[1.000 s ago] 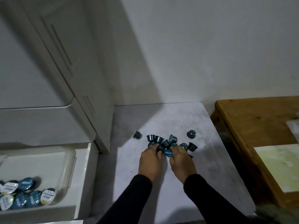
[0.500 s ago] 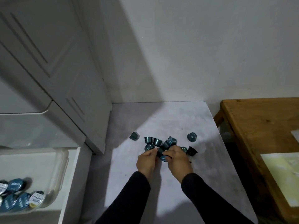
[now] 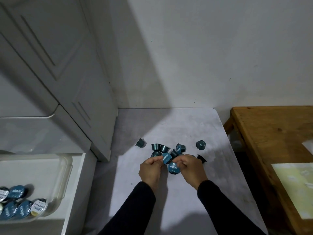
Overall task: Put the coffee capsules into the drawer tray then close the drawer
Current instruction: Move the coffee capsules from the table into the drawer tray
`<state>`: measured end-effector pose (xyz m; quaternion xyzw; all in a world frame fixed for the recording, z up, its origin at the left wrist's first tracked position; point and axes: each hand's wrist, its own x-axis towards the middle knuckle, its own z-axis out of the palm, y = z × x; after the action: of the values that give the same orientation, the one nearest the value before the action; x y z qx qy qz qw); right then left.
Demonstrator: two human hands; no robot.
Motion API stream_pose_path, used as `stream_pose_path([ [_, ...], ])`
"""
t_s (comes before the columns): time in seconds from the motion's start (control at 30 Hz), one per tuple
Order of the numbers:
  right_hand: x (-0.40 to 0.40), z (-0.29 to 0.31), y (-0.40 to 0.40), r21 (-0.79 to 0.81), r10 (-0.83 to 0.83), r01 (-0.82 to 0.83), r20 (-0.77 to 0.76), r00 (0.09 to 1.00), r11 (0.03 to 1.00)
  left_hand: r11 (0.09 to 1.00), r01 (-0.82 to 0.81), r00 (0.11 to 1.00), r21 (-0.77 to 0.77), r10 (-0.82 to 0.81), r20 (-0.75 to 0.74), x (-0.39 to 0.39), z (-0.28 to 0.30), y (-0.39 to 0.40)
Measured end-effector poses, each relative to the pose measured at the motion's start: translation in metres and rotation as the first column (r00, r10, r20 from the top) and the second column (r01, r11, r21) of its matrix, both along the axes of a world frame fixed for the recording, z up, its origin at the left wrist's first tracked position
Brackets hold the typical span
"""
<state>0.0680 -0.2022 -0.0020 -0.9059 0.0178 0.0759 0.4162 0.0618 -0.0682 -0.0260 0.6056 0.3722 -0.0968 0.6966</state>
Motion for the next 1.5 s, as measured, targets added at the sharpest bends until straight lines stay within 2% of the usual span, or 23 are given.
stream_pose_path([
  [0.07,0.001,0.013,-0.003,0.016,0.011,-0.011,0.004,1.0,1.0,0.991,0.034,0.997,0.128,-0.043,0.068,-0.003,0.011,0.004],
  [0.13,0.002,0.025,-0.005,0.071,0.006,-0.007,0.015,1.0,0.997,0.981,0.055,0.986,0.184,-0.083,0.147,-0.005,0.024,0.01],
  [0.23,0.002,0.048,-0.002,0.19,0.002,-0.004,0.012,1.0,0.982,0.97,0.09,0.953,0.227,-0.15,0.264,-0.009,0.048,0.023],
  [0.33,-0.001,0.08,0.012,0.419,0.032,0.006,-0.083,0.996,0.908,0.964,0.106,0.909,0.245,-0.194,0.369,-0.017,0.076,0.043],
  [0.4,-0.004,0.098,0.027,0.49,0.061,0.001,-0.112,0.992,0.872,0.966,0.122,0.883,0.228,-0.21,0.42,-0.024,0.094,0.062],
  [0.57,-0.011,0.121,0.079,0.507,0.177,-0.135,-0.036,0.984,0.851,0.942,0.142,0.834,0.303,-0.279,0.476,-0.045,0.129,0.133],
  [0.67,-0.018,0.13,0.115,0.544,0.267,-0.217,-0.013,0.964,0.811,0.889,0.177,0.828,0.422,-0.367,0.425,-0.058,0.14,0.177],
  [0.8,-0.03,0.126,0.176,0.51,0.378,-0.309,-0.035,0.925,0.803,0.772,0.236,0.804,0.591,-0.496,0.328,-0.071,0.147,0.25],
  [0.9,-0.037,0.115,0.231,0.443,0.431,-0.366,-0.052,0.901,0.818,0.672,0.323,0.789,0.667,-0.58,0.202,-0.074,0.141,0.311],
  [1.07,-0.04,0.09,0.306,0.301,0.483,-0.428,-0.137,0.865,0.852,0.613,0.503,0.731,0.609,-0.678,0.079,-0.067,0.114,0.381],
  [1.17,-0.038,0.08,0.336,0.227,0.464,-0.419,-0.205,0.862,0.879,0.543,0.576,0.671,0.612,-0.741,0.025,-0.057,0.097,0.405],
  [1.3,-0.037,0.067,0.352,0.06,0.403,-0.401,-0.23,0.886,0.914,0.455,0.643,0.603,0.615,-0.797,-0.04,-0.046,0.079,0.414],
  [1.5,-0.036,0.055,0.366,-0.136,0.411,-0.442,-0.205,0.888,0.887,0.354,0.729,0.501,0.586,-0.859,-0.105,-0.042,0.064,0.416],
])
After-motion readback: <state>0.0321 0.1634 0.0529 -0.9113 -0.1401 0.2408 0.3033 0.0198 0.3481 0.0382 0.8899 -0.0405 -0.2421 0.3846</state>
